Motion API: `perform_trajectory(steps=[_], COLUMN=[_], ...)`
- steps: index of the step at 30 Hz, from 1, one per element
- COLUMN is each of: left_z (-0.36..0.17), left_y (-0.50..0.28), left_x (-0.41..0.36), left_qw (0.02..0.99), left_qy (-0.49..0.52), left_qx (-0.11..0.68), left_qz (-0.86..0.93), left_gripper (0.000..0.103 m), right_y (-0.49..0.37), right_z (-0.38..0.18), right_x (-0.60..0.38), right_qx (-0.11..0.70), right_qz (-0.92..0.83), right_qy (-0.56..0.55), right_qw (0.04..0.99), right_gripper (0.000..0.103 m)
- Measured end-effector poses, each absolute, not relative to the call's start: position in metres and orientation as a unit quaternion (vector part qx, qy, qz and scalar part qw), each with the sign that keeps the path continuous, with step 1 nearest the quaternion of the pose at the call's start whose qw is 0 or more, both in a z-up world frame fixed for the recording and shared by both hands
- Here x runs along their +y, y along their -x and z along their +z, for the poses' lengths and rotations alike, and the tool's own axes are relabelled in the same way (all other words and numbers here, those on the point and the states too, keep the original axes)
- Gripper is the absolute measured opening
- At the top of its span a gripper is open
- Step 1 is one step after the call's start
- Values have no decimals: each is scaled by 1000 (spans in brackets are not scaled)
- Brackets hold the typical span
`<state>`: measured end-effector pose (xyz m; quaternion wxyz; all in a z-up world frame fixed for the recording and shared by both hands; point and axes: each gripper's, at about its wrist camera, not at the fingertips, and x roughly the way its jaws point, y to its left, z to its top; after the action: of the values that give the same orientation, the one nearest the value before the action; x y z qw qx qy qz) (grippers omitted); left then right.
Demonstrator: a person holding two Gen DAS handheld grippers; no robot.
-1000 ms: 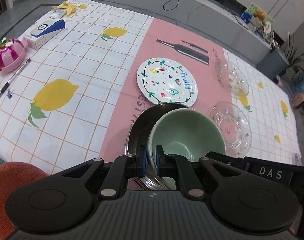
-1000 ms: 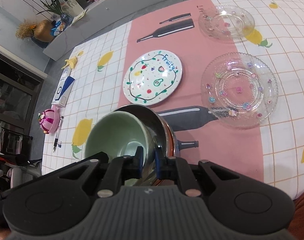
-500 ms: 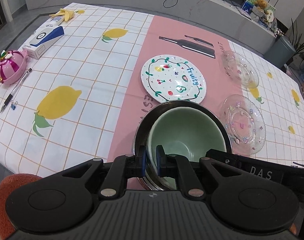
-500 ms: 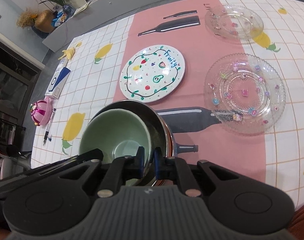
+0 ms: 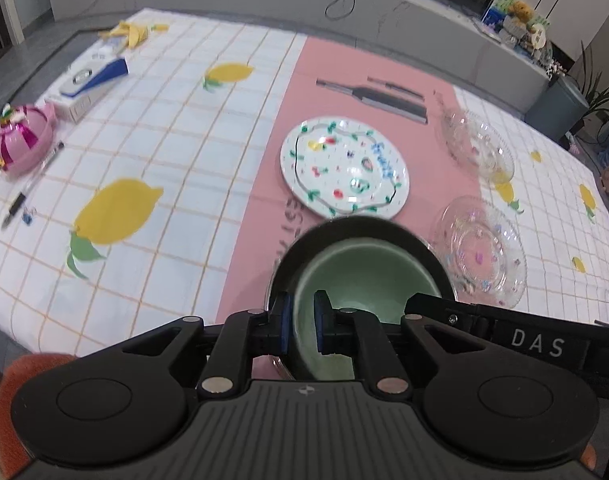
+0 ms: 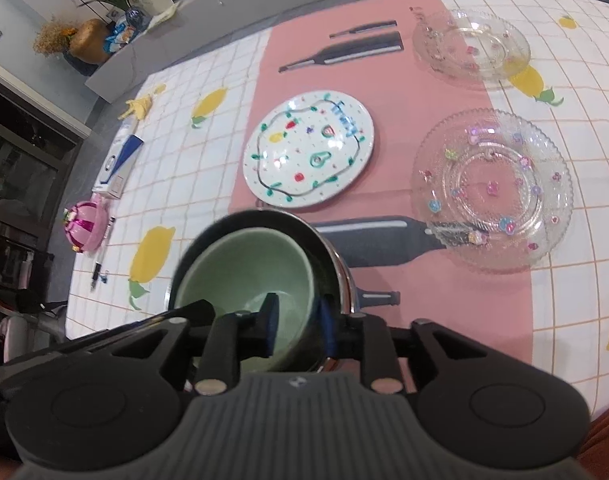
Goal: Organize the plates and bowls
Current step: 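Open both grippers and move them toward the clear glass plates, then move both grippers to the dotted clear glass plate on the runner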
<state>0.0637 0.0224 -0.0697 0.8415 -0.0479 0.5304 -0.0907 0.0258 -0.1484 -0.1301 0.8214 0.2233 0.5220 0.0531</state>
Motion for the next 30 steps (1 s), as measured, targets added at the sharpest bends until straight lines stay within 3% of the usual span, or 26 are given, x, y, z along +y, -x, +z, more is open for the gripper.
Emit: perform_trajectory(steps=[11, 20, 30], left_z=[-40, -4, -9], left_y=[-61, -36, -35], left_x=[27, 5, -46], left_qw=[859, 900, 899], left_qy=[63, 62, 56], left_qx=[497, 397, 381], left_qz=[-110, -169, -210], left_gripper=[19, 22, 24], right_y=[-18, 4, 24], right_z=[-98, -59, -60], right_x=[-158, -179, -249], right_qx=[491, 425, 391], right_qz=[54, 38, 0], right_qy=[-228, -179, -214], right_qw=[839, 886, 895], right_gripper=[31, 42, 46])
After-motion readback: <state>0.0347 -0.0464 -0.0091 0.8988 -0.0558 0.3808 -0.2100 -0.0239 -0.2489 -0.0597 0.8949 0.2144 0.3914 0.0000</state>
